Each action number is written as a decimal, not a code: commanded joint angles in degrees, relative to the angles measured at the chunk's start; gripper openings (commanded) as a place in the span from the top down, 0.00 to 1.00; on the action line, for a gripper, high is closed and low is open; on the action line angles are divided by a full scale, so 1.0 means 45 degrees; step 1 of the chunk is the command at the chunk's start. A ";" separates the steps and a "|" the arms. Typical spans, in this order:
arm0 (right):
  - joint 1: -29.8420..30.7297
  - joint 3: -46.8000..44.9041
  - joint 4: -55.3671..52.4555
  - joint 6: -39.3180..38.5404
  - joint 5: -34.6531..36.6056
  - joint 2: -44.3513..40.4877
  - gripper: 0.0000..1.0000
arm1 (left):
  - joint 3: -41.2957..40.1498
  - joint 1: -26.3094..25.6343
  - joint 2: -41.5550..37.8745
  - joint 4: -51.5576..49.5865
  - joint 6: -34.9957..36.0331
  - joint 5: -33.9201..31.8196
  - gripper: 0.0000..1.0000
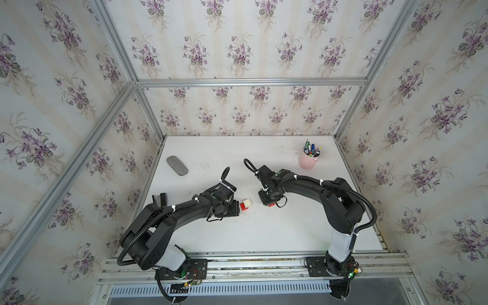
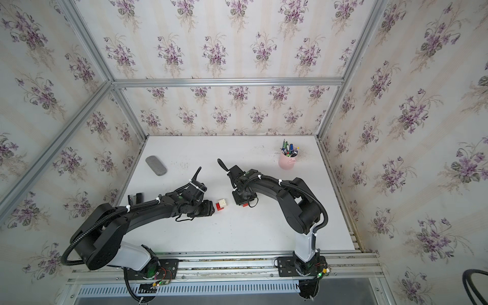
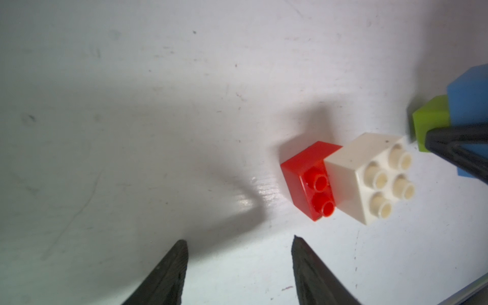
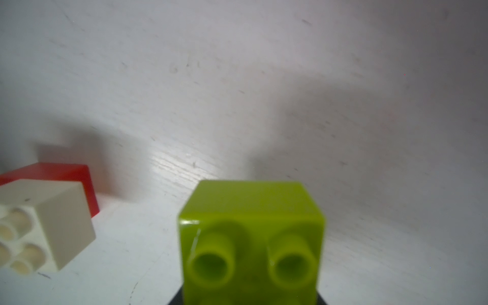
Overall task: Assemble the letter y with lego
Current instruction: Place the lego brick at the center of the board.
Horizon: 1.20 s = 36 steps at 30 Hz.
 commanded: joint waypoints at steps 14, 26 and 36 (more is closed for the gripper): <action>0.0037 -0.0149 -0.0086 0.0203 -0.0325 -0.0582 0.57 | -0.0111 -0.0001 0.0288 -0.0629 -0.0146 -0.0210 0.35; 0.0074 -0.0205 -0.0292 0.0202 -0.0416 -0.0414 0.64 | 0.0026 0.0001 0.0711 -0.0427 -0.0295 -0.0269 0.35; 0.0084 -0.0101 -0.0324 0.0252 -0.0578 -0.0445 0.72 | 0.0004 0.0000 0.0666 -0.0384 -0.0235 -0.0279 0.35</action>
